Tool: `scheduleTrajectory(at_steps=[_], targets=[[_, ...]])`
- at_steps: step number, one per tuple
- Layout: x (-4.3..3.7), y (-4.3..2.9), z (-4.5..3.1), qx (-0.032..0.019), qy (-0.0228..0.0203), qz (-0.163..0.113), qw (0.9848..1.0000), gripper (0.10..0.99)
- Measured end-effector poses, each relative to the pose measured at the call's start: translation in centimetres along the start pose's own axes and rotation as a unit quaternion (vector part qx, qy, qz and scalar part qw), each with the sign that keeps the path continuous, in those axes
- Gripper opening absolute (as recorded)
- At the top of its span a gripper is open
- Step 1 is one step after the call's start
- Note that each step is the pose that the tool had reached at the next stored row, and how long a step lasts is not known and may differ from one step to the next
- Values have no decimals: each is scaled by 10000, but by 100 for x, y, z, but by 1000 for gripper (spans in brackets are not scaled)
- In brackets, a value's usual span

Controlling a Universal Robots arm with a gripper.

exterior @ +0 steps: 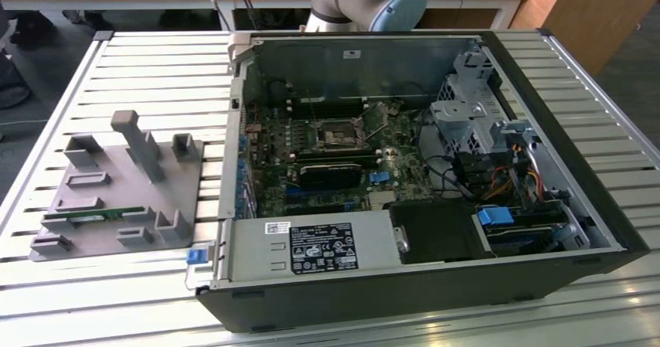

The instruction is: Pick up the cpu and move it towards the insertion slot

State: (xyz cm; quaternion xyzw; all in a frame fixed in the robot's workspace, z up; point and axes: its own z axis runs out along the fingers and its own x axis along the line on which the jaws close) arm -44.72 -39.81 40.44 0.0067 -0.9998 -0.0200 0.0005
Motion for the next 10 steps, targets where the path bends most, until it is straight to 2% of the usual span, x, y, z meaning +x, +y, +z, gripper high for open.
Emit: scheduleTrajectory(at_steps=[6,10], targets=[[-1,4,-58,0,0,0,10000,545],[-47,4,-65,0,0,0,10000,545]])
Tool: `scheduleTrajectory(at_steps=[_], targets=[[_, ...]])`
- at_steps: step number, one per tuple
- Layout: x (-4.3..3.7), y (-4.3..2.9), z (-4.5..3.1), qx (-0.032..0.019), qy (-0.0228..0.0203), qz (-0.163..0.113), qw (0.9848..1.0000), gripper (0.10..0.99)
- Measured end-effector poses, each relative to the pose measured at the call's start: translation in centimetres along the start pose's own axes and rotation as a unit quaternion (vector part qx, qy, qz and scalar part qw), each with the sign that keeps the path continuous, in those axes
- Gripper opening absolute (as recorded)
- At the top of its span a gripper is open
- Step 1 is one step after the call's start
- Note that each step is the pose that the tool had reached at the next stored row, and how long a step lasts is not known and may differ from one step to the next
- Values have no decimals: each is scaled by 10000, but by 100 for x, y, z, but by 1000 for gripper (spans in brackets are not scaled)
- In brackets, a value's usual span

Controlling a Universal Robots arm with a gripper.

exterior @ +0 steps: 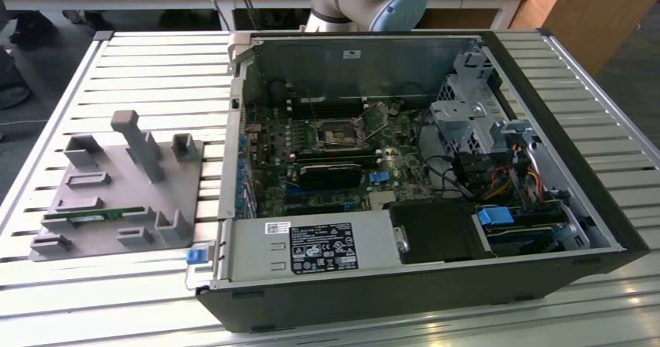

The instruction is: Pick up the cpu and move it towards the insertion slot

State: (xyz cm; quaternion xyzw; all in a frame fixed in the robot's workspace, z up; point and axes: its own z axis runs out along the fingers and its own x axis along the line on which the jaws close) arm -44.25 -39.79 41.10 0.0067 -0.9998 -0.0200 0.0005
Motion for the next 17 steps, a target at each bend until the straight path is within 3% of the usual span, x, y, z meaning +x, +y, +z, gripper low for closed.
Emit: scheduleTrajectory(at_steps=[17], targets=[[-330,-5,-3,0,0,0,10000,545]])
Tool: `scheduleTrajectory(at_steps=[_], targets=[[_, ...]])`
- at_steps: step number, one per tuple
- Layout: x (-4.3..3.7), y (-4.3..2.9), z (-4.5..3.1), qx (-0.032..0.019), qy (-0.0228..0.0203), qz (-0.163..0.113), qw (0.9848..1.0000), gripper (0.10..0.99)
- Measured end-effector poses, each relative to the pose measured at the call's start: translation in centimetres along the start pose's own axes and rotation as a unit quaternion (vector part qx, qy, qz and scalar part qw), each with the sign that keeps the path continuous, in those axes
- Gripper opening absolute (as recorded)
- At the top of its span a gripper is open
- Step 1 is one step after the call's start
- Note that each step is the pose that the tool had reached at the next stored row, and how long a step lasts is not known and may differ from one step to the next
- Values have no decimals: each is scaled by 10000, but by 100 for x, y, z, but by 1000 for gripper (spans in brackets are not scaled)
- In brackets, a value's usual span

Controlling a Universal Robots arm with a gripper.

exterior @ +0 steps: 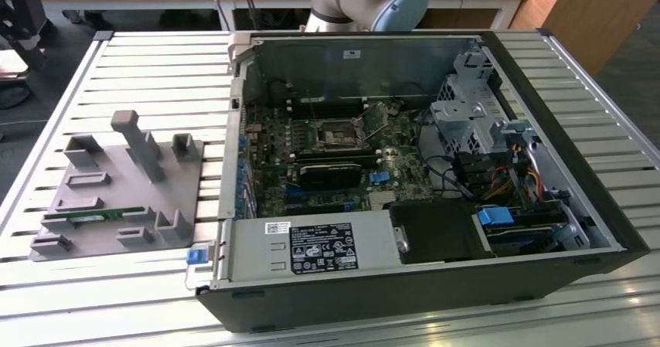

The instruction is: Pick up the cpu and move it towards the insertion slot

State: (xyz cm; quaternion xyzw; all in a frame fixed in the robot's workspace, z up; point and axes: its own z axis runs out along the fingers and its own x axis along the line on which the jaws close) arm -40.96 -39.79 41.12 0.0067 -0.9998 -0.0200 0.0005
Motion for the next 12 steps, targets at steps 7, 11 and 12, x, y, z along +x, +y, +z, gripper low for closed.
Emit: scheduleTrajectory(at_steps=[7,11,12], targets=[[-133,-2,0,-3,-1,0,10000,545],[-220,-3,0,-3,0,0,10000,545],[-239,-3,0,-3,-1,0,10000,545]])
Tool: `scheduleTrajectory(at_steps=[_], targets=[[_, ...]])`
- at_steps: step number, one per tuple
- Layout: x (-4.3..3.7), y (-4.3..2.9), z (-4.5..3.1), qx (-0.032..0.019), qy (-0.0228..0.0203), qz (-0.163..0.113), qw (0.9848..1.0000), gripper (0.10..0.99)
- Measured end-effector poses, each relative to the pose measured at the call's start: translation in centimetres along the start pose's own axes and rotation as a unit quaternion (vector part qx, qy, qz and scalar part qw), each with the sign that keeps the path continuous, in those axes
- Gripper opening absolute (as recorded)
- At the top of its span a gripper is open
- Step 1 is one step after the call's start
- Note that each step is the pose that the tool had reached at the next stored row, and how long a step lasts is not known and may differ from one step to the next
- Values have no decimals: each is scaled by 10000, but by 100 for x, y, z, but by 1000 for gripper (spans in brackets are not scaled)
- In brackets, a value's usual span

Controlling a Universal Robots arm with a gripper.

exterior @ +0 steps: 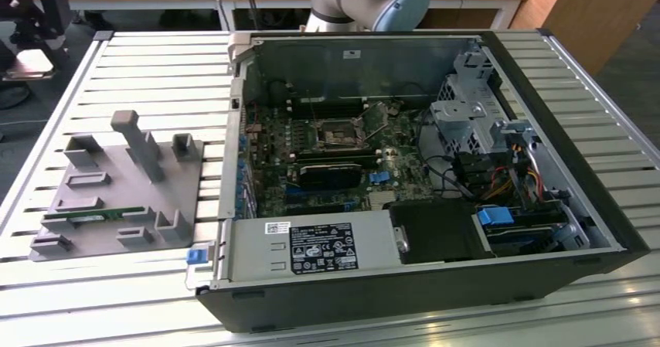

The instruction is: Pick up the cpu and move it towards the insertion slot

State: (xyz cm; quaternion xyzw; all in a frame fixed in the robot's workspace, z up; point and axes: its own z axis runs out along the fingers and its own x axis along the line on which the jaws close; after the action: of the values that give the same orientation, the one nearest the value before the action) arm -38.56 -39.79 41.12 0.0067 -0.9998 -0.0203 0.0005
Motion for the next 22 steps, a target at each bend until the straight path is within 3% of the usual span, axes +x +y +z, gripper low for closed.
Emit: scheduleTrajectory(at_steps=[10,22], targets=[[-250,-3,-1,0,0,0,10000,545],[-409,-5,-1,0,0,0,10000,545]])
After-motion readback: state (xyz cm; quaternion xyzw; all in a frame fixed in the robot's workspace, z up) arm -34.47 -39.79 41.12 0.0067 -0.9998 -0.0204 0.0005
